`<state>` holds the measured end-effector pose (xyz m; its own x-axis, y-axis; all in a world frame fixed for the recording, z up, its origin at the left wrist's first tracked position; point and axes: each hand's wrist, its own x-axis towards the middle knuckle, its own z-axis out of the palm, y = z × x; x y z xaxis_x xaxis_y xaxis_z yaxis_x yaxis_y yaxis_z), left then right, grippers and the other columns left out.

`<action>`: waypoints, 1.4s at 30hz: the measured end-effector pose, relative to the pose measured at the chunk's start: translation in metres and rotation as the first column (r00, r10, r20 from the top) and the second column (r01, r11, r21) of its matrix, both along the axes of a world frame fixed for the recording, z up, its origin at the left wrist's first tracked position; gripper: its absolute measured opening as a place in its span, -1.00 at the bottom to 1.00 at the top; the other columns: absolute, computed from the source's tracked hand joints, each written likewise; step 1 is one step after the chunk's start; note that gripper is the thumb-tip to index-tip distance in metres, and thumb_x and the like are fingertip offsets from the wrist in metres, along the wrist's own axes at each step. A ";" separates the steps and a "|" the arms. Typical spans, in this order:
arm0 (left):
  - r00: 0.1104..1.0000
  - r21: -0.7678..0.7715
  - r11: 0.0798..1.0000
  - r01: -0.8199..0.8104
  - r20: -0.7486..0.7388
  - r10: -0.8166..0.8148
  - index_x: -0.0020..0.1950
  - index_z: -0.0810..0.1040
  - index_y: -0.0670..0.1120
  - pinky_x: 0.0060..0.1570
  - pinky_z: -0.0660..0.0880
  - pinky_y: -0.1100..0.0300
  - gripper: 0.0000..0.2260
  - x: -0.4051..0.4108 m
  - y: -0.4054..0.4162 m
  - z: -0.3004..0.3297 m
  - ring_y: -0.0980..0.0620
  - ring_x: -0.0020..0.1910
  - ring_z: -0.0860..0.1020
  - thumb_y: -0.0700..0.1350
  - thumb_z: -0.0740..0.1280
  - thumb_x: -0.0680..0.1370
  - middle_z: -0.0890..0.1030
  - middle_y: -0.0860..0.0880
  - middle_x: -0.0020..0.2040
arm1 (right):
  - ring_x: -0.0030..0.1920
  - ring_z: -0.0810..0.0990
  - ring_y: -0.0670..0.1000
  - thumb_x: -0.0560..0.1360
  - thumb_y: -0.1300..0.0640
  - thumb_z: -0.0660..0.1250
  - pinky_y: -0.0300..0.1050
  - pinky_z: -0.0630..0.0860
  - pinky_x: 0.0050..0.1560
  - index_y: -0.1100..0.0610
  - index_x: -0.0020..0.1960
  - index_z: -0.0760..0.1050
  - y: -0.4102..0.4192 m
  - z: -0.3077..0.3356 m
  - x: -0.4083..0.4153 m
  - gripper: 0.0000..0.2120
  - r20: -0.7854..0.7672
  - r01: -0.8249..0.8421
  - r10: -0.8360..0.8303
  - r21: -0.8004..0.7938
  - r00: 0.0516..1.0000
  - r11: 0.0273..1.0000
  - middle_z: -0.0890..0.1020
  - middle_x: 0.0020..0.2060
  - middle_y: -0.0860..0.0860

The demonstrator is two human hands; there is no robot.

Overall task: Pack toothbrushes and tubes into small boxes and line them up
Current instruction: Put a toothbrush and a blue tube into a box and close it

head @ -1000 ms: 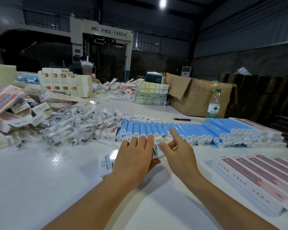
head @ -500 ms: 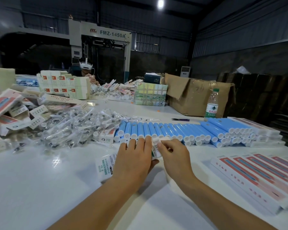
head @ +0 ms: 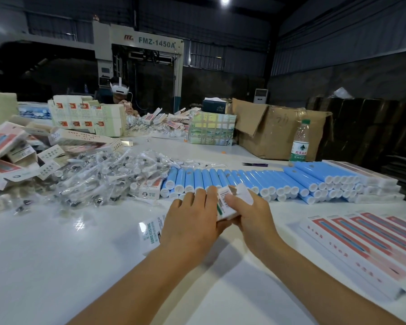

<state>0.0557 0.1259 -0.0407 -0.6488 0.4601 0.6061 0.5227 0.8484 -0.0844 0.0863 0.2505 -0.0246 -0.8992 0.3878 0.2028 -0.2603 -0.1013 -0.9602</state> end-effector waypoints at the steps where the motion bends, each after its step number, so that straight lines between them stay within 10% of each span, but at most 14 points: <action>1: 1.000 -0.011 1.000 0.010 -0.006 -0.011 0.51 -0.04 -0.07 0.19 0.29 0.10 -0.34 0.001 0.000 -0.001 -0.04 0.30 0.32 0.32 -0.10 0.55 0.28 -0.04 0.39 | -0.19 0.65 -0.02 0.52 0.26 0.31 -0.13 0.57 -0.22 0.13 -0.03 0.58 0.002 -0.003 0.001 -0.90 -0.035 0.085 -0.079 0.203 0.996 0.976 0.67 -0.26 0.00; 4: 0.999 -0.019 0.999 0.028 -0.022 -0.028 0.52 -0.07 -0.10 0.21 0.27 0.09 -0.37 0.004 0.002 -0.003 -0.05 0.30 0.31 0.26 -0.08 0.59 0.25 -0.06 0.41 | 0.09 0.55 -0.11 0.61 0.12 0.17 -0.20 0.48 0.13 0.09 0.23 0.52 -0.004 -0.009 0.007 -0.74 -0.103 0.187 -0.163 0.719 0.981 0.670 0.63 0.05 -0.08; 9: 1.000 -0.043 0.999 0.012 -0.005 -0.013 0.53 -0.10 -0.13 0.23 0.27 0.09 -0.42 0.010 0.002 -0.002 -0.07 0.30 0.31 0.15 -0.04 0.63 0.23 -0.09 0.42 | 0.21 0.45 -0.09 0.64 0.07 0.07 -0.46 0.25 0.07 0.09 0.42 0.33 -0.008 -0.008 0.010 -0.63 -0.120 0.212 -0.201 0.814 0.972 0.540 0.52 0.21 -0.05; 16: 0.998 -0.027 0.998 -0.049 -0.041 0.048 0.41 0.37 -0.20 -0.05 0.48 0.09 -0.37 0.018 0.000 0.006 -0.07 0.01 0.55 0.19 -0.05 0.54 0.55 -0.11 0.16 | 0.38 0.38 -0.04 0.65 0.05 0.10 -0.10 0.32 0.38 0.09 0.51 0.20 -0.010 -0.003 0.014 -0.56 -0.012 0.091 -0.117 0.707 0.993 0.702 0.41 0.40 -0.02; 19: 0.995 -0.008 1.000 -0.021 -0.096 0.020 0.35 0.44 -0.23 -0.13 0.50 0.07 -0.38 0.012 -0.004 0.006 -0.08 -0.05 0.57 0.23 0.10 0.52 0.58 -0.11 0.09 | 0.04 0.63 -0.05 0.63 0.04 0.14 -0.13 0.57 0.08 0.12 0.22 0.56 -0.012 0.004 0.015 -0.70 0.038 -0.027 0.017 0.272 0.999 0.962 0.66 0.06 0.03; 23: 0.990 0.017 1.000 -0.015 -0.143 0.017 0.21 0.56 -0.26 -0.26 0.53 0.04 -0.41 0.006 -0.007 0.006 -0.11 -0.18 0.60 0.18 0.38 0.40 0.63 -0.15 -0.05 | -0.17 0.70 0.03 0.59 0.11 0.20 -0.06 0.65 -0.13 0.18 -0.05 0.61 -0.001 0.013 0.010 -0.77 0.063 -0.175 0.188 -0.171 0.980 0.970 0.71 -0.20 0.12; 29: 0.984 0.033 0.999 0.035 -0.175 -0.028 0.17 0.57 -0.27 -0.29 0.53 0.05 -0.41 0.002 -0.009 0.002 -0.13 -0.21 0.60 0.16 0.46 0.35 0.63 -0.16 -0.08 | -0.02 0.65 0.05 0.59 0.24 0.21 -0.11 0.63 -0.13 0.21 0.29 0.48 0.000 0.005 0.006 -0.71 0.073 -0.140 0.146 -0.083 0.987 0.987 0.64 0.02 0.14; 42: 0.971 0.075 0.994 0.076 -0.231 -0.056 0.17 0.57 -0.25 -0.28 0.54 0.04 -0.36 -0.001 -0.008 0.000 -0.11 -0.20 0.60 0.17 0.52 0.28 0.63 -0.13 -0.07 | -0.10 0.66 -0.08 0.63 0.17 0.14 -0.29 0.55 -0.30 0.07 0.33 0.46 -0.002 0.000 0.006 -0.70 0.003 -0.005 0.005 0.106 1.000 0.994 0.64 -0.03 -0.03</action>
<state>0.0547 0.1176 -0.0408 -0.4589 0.4391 0.7724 0.5528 0.8217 -0.1387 0.0928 0.2481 -0.0247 -0.9017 0.3595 0.2403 -0.2575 0.0001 -0.9663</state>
